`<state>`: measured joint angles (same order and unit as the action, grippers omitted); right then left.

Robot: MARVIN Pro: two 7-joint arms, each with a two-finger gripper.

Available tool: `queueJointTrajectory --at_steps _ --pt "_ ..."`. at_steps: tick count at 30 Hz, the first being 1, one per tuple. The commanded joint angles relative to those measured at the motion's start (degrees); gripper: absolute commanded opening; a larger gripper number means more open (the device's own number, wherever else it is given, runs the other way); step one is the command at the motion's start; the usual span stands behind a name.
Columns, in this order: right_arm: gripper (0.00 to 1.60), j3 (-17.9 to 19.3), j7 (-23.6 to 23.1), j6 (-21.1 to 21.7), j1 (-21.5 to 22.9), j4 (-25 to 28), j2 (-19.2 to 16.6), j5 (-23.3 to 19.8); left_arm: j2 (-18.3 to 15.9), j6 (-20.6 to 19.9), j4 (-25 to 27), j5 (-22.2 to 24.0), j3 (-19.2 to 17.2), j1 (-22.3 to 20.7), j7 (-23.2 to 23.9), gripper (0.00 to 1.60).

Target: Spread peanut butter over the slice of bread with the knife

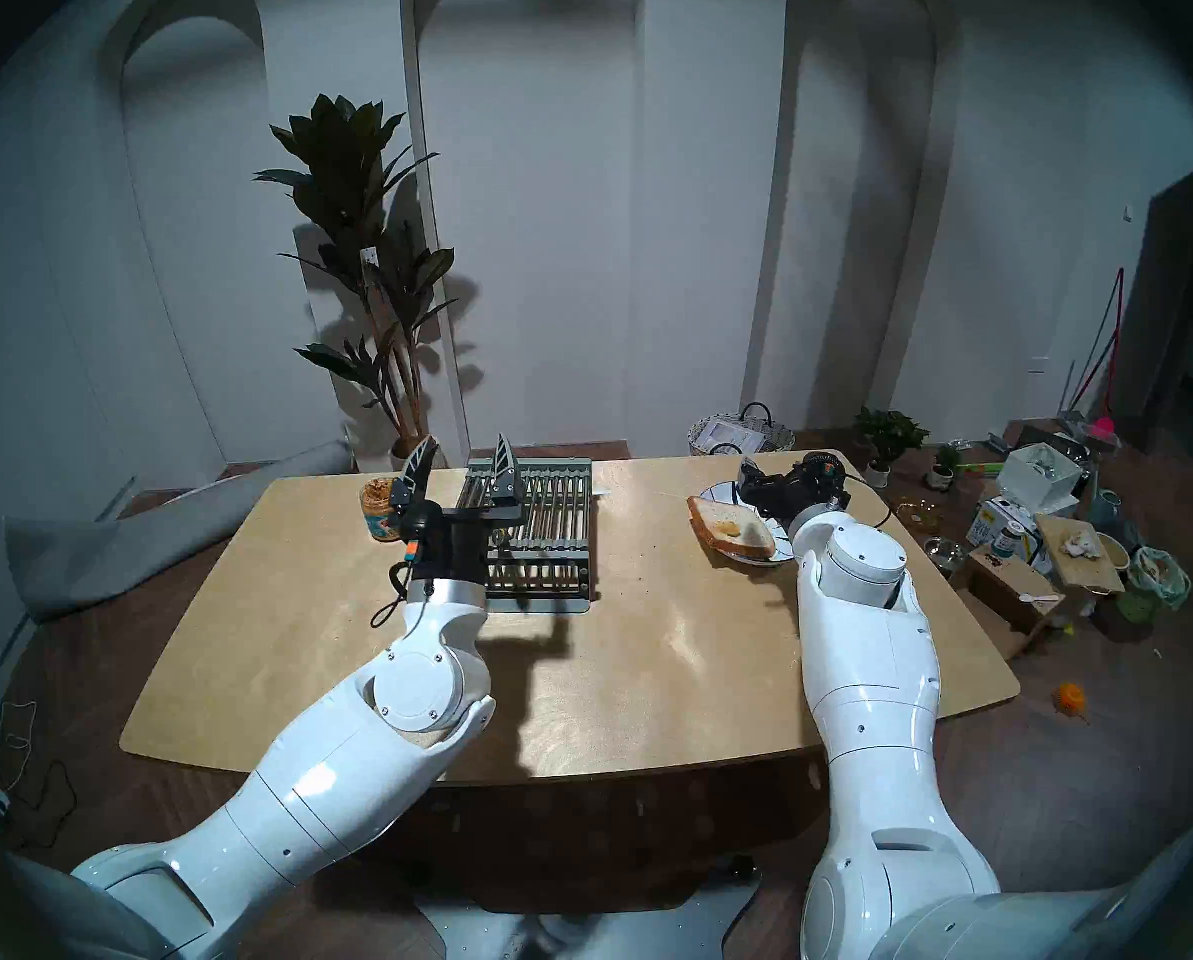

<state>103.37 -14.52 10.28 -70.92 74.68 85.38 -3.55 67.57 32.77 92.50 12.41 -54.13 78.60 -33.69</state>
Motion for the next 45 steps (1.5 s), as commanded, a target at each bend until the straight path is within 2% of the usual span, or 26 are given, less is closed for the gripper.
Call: queueJointTrajectory --at_steps 1,6,8,10,13,18,19,22,23,28,29,33,40,45 --pt "1.60 -1.38 -1.15 -0.29 1.99 3.25 0.22 -0.04 -6.00 -2.35 6.04 0.86 -3.43 0.13 1.98 1.60" --pt "1.60 -2.45 -3.20 -0.93 1.71 4.13 -0.05 0.12 -10.68 -7.77 8.78 3.18 -6.75 2.60 4.90 1.60" --pt "1.60 -2.59 -3.47 -0.98 1.60 4.14 -0.03 0.10 -10.80 -8.28 8.60 3.10 -7.12 2.89 5.53 1.60" --pt "1.60 -2.99 -4.59 -1.11 1.12 4.53 -0.02 -0.09 -13.35 -11.27 10.14 4.94 -8.69 4.38 7.34 1.60" --pt "1.60 -3.17 -5.11 -1.14 0.91 4.84 -0.01 -0.18 -14.55 -12.91 10.79 5.79 -9.55 5.16 8.67 1.60" --pt "1.60 -3.56 -6.70 -1.24 0.44 5.83 -0.22 -0.81 -18.55 -17.18 13.93 10.11 -12.05 7.27 12.22 1.60" --pt "1.60 -3.58 -6.86 -1.25 0.34 5.96 -0.25 -0.87 -18.34 -17.70 14.11 10.54 -12.57 7.51 12.72 1.60" --pt "1.60 -3.72 -7.84 -1.16 -0.38 6.47 -0.53 -1.17 -21.21 -21.23 15.83 13.95 -13.80 8.92 15.41 1.60" --pt "1.60 -3.74 -8.06 -1.14 -0.60 6.59 -0.59 -1.24 -21.17 -22.35 16.06 14.55 -14.43 9.33 16.18 1.60" --pt "1.60 -3.49 -9.41 -0.54 -1.69 7.31 -0.85 -2.13 -25.38 -28.89 18.64 21.65 -17.03 11.29 21.31 1.60" --pt "1.60 -3.42 -9.56 -0.32 -1.83 7.41 -0.85 -2.29 -25.26 -29.40 18.66 22.30 -17.69 11.56 22.16 1.60" --pt "1.60 -3.13 -8.30 1.57 -2.86 8.95 -0.38 -2.19 -28.57 -34.17 20.41 29.61 -20.65 12.83 25.62 1.60" --pt "1.60 -3.93 -5.09 6.65 -3.42 11.64 0.72 -0.77 -25.84 -37.72 19.96 40.93 -26.88 13.60 24.09 1.60" --pt "1.60 -3.94 -4.50 6.56 -3.60 11.99 1.49 -0.84 -24.30 -38.41 19.34 44.77 -29.25 14.18 21.74 1.60"
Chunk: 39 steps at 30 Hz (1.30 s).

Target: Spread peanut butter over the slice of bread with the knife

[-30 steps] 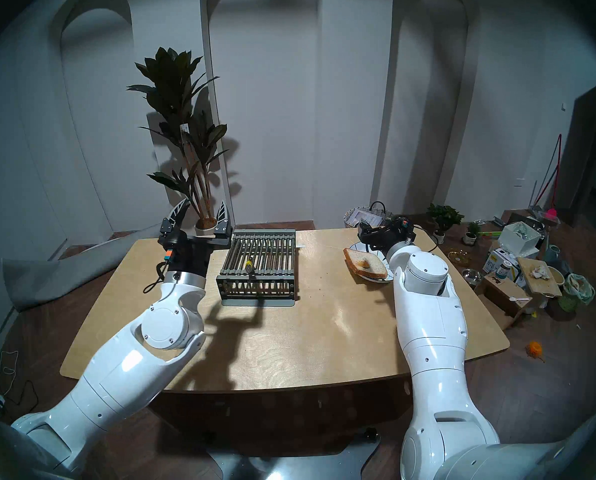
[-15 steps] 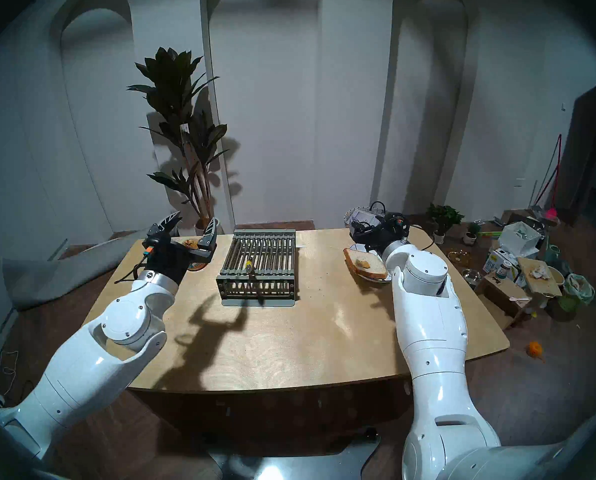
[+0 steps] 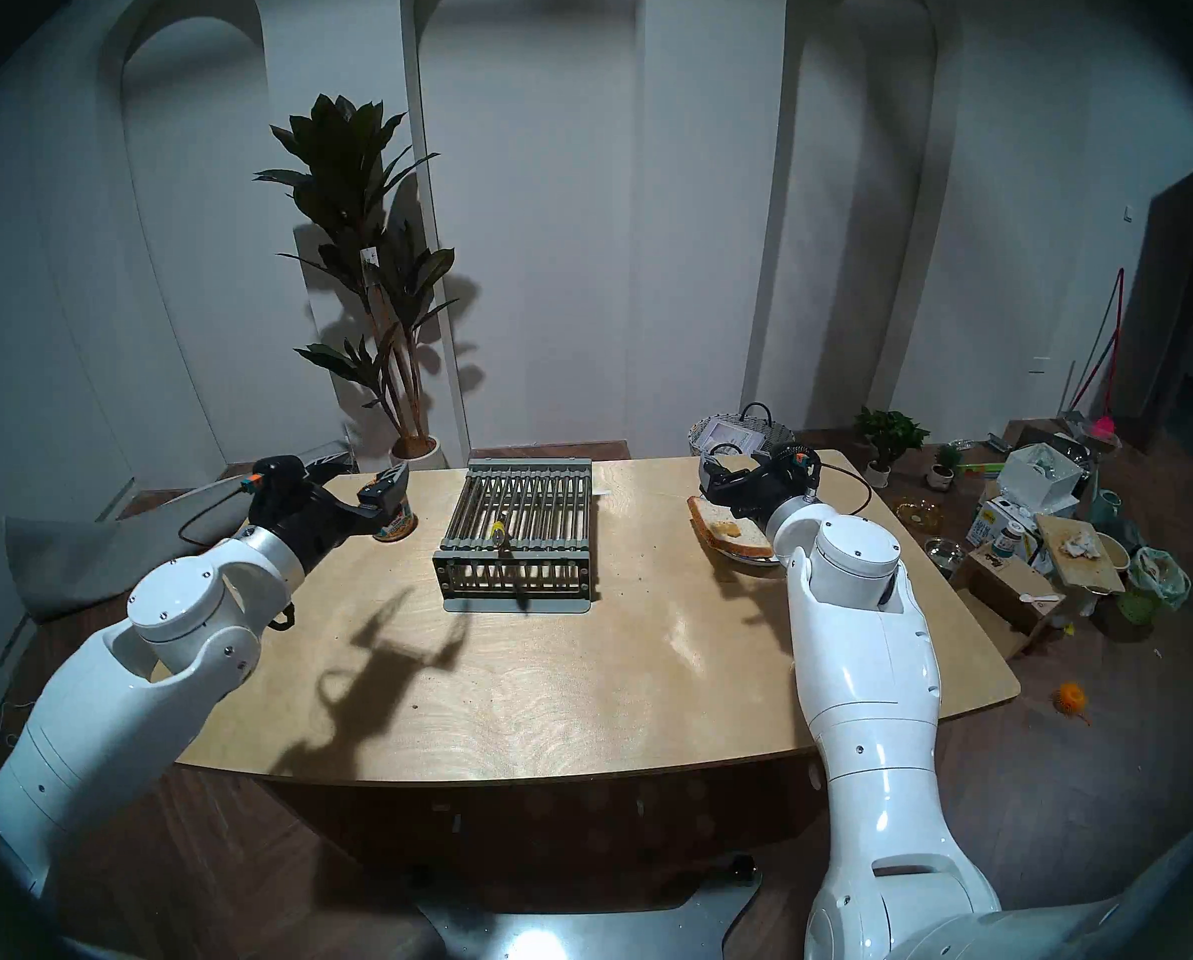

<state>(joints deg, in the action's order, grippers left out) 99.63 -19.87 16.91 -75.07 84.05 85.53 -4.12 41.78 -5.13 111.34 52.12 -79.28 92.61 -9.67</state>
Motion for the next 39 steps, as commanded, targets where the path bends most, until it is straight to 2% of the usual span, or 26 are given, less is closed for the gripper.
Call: queueJointTrajectory --at_steps 1,3,5,7,13,20,26,39 --pt "1.60 0.00 0.16 -0.79 0.47 2.27 1.51 -0.99 1.61 -0.50 0.34 4.90 -4.04 0.20 -2.76 1.60" --pt "1.60 0.25 -0.51 -2.37 0.12 1.93 1.69 -1.58 1.99 -0.14 0.19 5.21 -4.09 0.40 -3.41 1.60" --pt "1.60 0.63 -1.49 -4.25 -0.14 1.41 1.88 -2.55 2.41 0.84 0.04 3.17 -3.35 0.32 -5.10 1.60" --pt "1.60 0.64 -1.74 -4.37 -0.27 1.33 1.80 -2.82 2.61 0.97 -0.22 3.76 -3.23 0.30 -4.56 1.60" --pt "1.60 1.01 -3.98 -8.31 0.37 -0.72 1.94 -4.44 3.50 1.78 -1.33 1.98 -1.61 -0.81 -5.51 1.60" --pt "1.60 0.60 -2.94 -7.52 -0.18 0.94 2.11 -3.18 3.95 2.06 -3.00 1.92 -0.92 -1.89 -4.94 1.60" --pt "1.60 -0.20 0.43 -6.26 -0.31 2.38 3.52 -1.41 4.58 2.21 -4.13 1.13 -0.58 -2.68 -5.50 1.60" --pt "1.60 -0.41 1.33 -5.90 -0.39 2.65 3.70 -0.96 5.08 2.10 -4.28 0.59 -0.81 -2.70 -5.27 1.60"
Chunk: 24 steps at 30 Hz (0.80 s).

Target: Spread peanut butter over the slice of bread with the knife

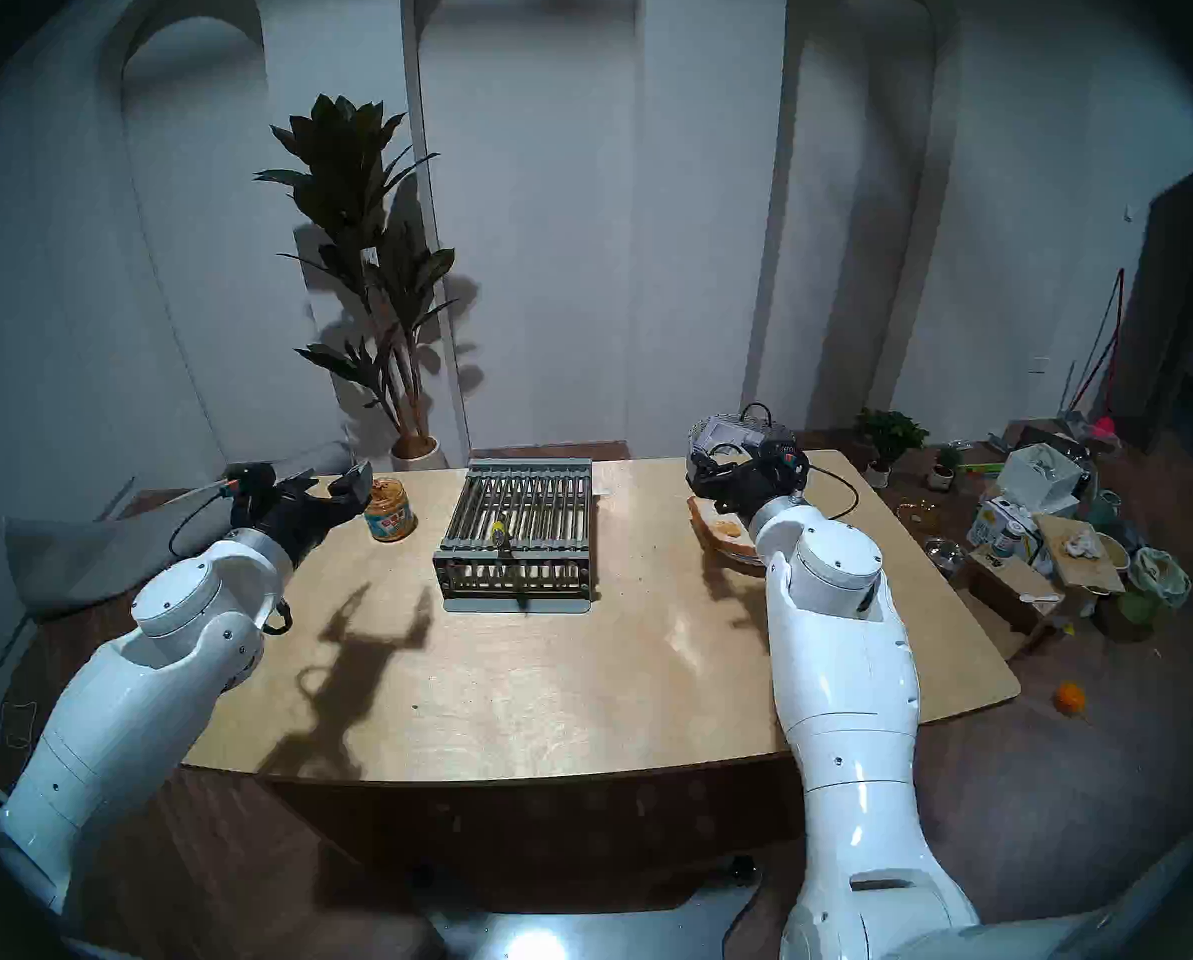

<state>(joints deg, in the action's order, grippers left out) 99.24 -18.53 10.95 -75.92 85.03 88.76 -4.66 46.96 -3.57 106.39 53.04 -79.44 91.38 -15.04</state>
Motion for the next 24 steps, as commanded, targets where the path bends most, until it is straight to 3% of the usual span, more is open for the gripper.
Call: queueJointTrajectory --at_steps 1,24 --pt "1.60 -0.03 0.00 0.06 0.45 1.68 0.48 -0.41 -0.07 0.53 0.67 -0.35 -0.66 -1.46 0.11 1.60" --pt "1.60 -0.26 0.25 0.13 0.40 1.73 0.25 -0.76 0.27 0.35 0.65 -0.67 -0.91 -1.40 0.31 1.60"
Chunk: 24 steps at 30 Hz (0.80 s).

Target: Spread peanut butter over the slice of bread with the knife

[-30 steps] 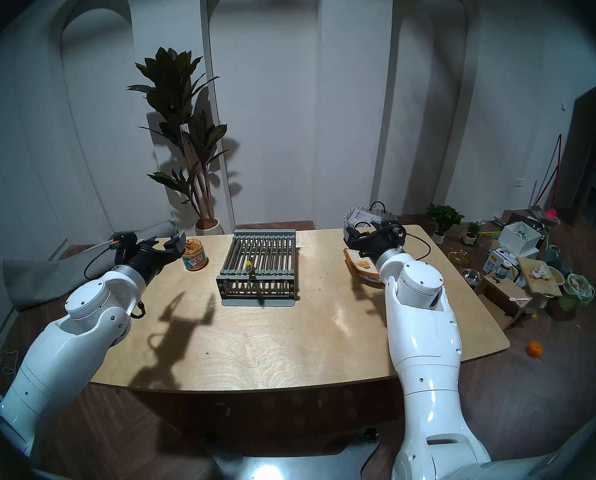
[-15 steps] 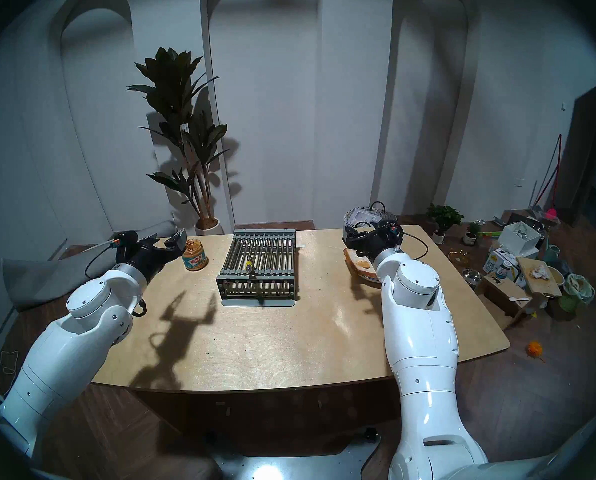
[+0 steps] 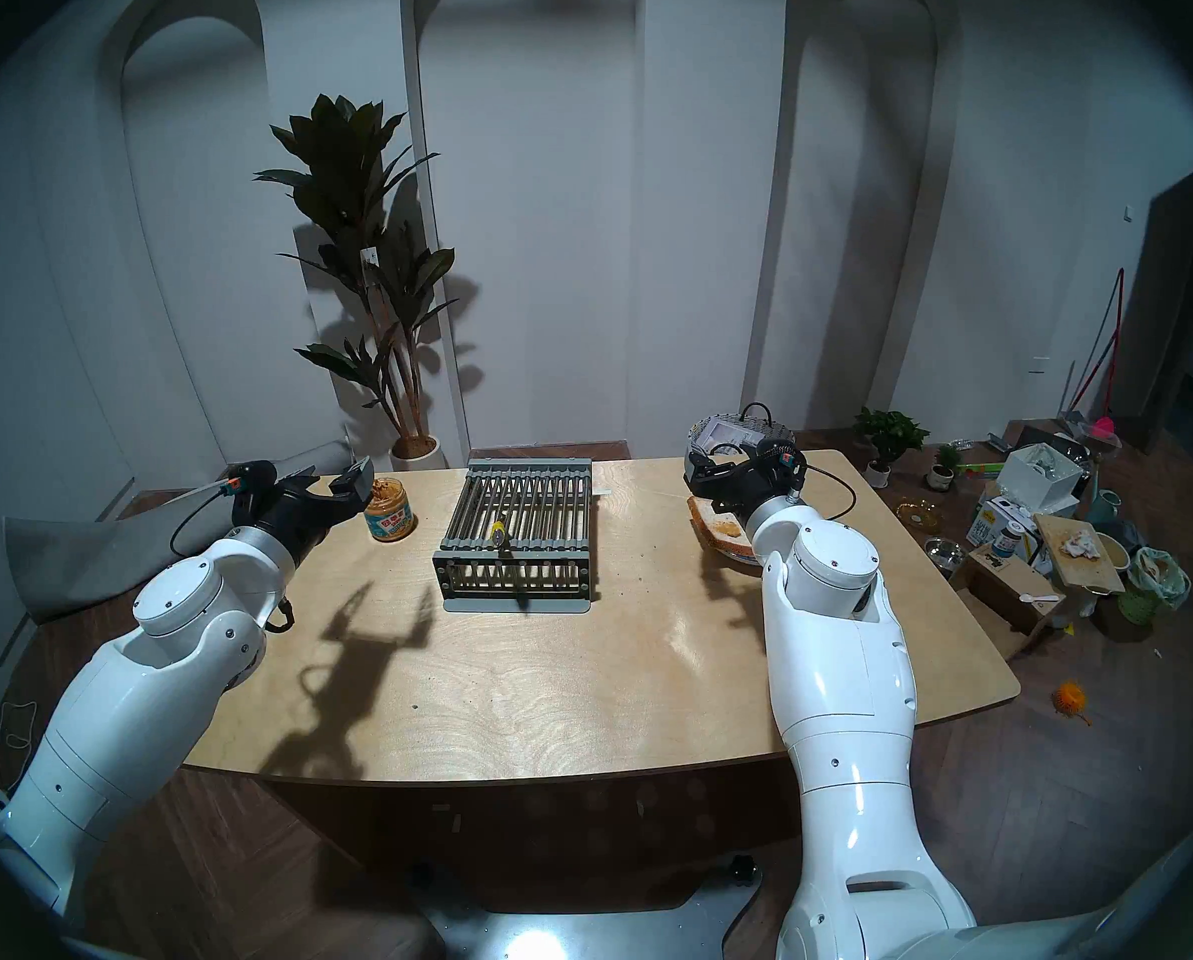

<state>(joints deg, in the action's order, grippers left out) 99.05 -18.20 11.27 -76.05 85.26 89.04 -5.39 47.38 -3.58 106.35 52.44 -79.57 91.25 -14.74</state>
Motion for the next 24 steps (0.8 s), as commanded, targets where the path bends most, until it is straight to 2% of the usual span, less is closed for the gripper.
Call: queueJointTrajectory --at_steps 1,24 --pt "1.60 -0.08 -0.08 -0.20 0.53 1.49 -0.03 -0.04 -0.14 0.35 0.68 -0.09 -0.79 -1.27 0.02 1.60" --pt "1.60 -0.12 -0.05 -0.20 0.52 1.49 -0.09 -0.12 -0.06 0.31 0.68 -0.17 -0.85 -1.25 0.08 1.60"
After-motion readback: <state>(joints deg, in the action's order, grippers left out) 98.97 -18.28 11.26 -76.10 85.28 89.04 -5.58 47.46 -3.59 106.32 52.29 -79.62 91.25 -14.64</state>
